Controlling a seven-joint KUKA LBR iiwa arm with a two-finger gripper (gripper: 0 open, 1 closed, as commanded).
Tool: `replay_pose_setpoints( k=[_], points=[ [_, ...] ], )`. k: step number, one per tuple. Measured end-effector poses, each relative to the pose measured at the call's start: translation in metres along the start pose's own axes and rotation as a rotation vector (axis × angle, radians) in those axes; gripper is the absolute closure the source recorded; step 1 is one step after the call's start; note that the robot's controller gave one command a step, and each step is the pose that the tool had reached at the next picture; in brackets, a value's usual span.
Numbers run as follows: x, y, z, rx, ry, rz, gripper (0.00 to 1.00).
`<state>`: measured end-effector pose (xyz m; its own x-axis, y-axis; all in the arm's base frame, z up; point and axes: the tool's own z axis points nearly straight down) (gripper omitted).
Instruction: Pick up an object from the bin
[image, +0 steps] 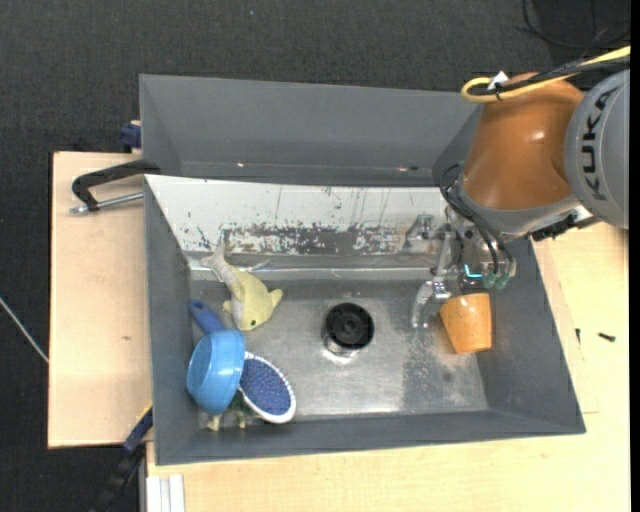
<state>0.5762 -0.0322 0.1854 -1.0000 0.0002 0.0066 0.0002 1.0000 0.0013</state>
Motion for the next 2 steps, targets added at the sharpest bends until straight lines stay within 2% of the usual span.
replay_pose_setpoints(
  k=[1,2],
  points=[
    [0.006,0.068,0.114,0.0,-0.012,0.028,0.0],
    [-0.011,0.045,0.083,0.003,-0.016,-0.257,0.0]
  ],
)
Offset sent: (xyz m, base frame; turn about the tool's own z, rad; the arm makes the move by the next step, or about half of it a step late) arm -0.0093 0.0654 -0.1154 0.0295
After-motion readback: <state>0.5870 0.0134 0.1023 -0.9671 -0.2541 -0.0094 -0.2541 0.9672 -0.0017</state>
